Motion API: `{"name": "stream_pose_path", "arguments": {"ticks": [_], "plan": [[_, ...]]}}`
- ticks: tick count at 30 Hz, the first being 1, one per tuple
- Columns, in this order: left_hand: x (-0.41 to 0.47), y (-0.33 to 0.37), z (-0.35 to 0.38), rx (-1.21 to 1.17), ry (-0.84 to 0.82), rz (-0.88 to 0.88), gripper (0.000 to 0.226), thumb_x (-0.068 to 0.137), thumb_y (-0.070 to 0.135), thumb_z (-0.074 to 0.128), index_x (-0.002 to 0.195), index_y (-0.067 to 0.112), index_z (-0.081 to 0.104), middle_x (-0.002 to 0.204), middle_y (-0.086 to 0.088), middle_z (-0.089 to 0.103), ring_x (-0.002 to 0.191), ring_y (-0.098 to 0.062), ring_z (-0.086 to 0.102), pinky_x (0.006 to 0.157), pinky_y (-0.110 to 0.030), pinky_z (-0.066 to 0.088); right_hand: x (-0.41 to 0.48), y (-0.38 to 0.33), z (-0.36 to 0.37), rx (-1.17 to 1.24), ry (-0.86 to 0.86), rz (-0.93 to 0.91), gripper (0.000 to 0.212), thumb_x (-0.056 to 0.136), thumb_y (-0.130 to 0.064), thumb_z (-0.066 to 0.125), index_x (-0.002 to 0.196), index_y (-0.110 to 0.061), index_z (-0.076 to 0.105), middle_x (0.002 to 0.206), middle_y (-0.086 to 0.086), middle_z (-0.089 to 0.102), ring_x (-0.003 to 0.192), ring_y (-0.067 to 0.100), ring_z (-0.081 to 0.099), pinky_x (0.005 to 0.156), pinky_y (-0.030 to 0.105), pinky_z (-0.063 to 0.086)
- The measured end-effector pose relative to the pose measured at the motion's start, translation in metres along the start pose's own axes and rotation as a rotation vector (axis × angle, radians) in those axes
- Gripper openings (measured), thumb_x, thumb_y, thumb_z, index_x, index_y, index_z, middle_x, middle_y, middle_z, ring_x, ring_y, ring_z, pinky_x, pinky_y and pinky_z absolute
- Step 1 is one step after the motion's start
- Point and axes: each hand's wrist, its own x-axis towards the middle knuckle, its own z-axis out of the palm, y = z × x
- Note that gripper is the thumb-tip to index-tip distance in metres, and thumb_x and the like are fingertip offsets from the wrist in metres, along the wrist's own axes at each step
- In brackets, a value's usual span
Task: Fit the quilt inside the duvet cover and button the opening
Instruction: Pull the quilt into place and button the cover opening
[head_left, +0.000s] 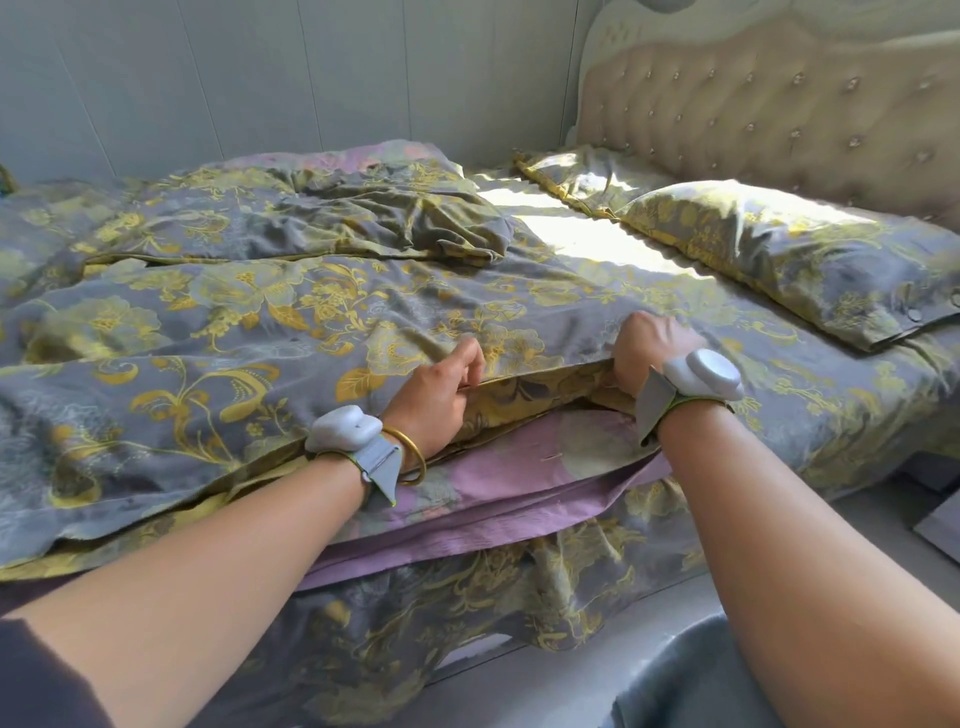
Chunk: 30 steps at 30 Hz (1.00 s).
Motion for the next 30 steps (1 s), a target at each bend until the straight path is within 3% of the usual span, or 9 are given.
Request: {"name": "stream_pose_path", "arguments": {"ticks": [5,10,12,14,17,19,21,23,30], "plan": [[0.007,-0.003,-0.001,0.075,-0.163,0.169,0.055,0.073,-0.019,0.042,0.082,0.024,0.074,0.092,0.0,0.06,0.088,-0.017,0.057,0.079,-0.028,0.046,0.007,0.002,-0.004,0.02,0.142,0.1,0.022,0.087,-0.007,0.06,0.105,-0.014,0.07,0.093,0.009,0.061,0.082,0.032,0.06,0.07,0.034,0.048],[0.023,0.004,-0.003,0.407,-0.326,0.075,0.056,0.084,-0.009,0.035,0.119,0.022,0.065,0.115,-0.003,0.049,0.107,-0.025,0.053,0.088,-0.042,0.048,0.018,0.009,0.015,0.293,0.059,0.057,0.041,0.092,-0.001,0.042,0.118,-0.023,0.064,0.12,0.016,0.061,0.102,0.036,0.06,0.076,0.034,0.045],[0.028,0.011,-0.012,0.412,-0.145,0.061,0.042,0.085,-0.005,0.035,0.112,0.011,0.063,0.117,-0.006,0.049,0.101,-0.03,0.056,0.082,-0.047,0.05,0.023,0.013,0.017,0.441,0.126,0.01,0.043,0.091,0.0,0.038,0.12,-0.022,0.062,0.122,0.017,0.061,0.108,0.037,0.058,0.078,0.033,0.042],[0.031,0.015,-0.022,0.451,0.182,0.172,0.029,0.08,-0.003,0.036,0.093,0.002,0.062,0.117,-0.01,0.052,0.092,-0.034,0.056,0.074,-0.047,0.05,0.024,0.014,0.01,0.666,0.36,-0.095,0.041,0.088,-0.001,0.038,0.116,-0.019,0.062,0.122,0.011,0.065,0.112,0.033,0.058,0.083,0.031,0.043],[0.028,0.017,-0.023,0.604,0.438,0.313,0.015,0.073,0.005,0.047,0.082,0.007,0.058,0.12,-0.009,0.054,0.093,-0.033,0.05,0.072,-0.043,0.043,0.028,0.017,0.002,0.896,0.624,-0.298,0.036,0.081,0.002,0.043,0.105,-0.013,0.064,0.125,-0.002,0.066,0.119,0.015,0.059,0.099,0.023,0.044],[0.024,0.013,-0.009,0.647,0.324,0.298,0.013,0.075,0.017,0.058,0.086,0.01,0.059,0.123,-0.006,0.052,0.102,-0.031,0.049,0.079,-0.041,0.038,0.035,0.028,0.013,0.793,0.474,-0.267,0.038,0.083,0.003,0.045,0.109,-0.013,0.067,0.124,0.003,0.067,0.119,0.02,0.059,0.095,0.02,0.042],[0.016,0.009,0.008,0.62,0.11,0.183,0.028,0.08,0.037,0.062,0.097,0.015,0.064,0.125,-0.001,0.049,0.112,-0.028,0.044,0.088,-0.042,0.032,0.041,0.04,0.031,0.533,0.19,-0.204,0.037,0.087,0.001,0.048,0.111,-0.017,0.069,0.118,0.009,0.069,0.113,0.029,0.061,0.084,0.023,0.042],[0.01,0.005,0.023,0.63,-0.045,0.105,0.041,0.081,0.052,0.059,0.104,0.019,0.064,0.127,0.002,0.044,0.118,-0.025,0.038,0.093,-0.042,0.027,0.04,0.05,0.044,0.448,0.087,-0.235,0.036,0.085,0.0,0.053,0.109,-0.019,0.071,0.117,0.006,0.069,0.111,0.027,0.062,0.082,0.025,0.044],[0.018,0.008,0.036,0.633,-0.113,-0.035,0.056,0.075,0.064,0.06,0.107,0.019,0.062,0.122,0.001,0.042,0.116,-0.023,0.04,0.095,-0.044,0.031,0.037,0.051,0.035,0.512,0.318,-0.199,0.034,0.084,-0.005,0.058,0.113,-0.021,0.069,0.139,0.003,0.057,0.122,0.027,0.056,0.091,0.033,0.046]]}}
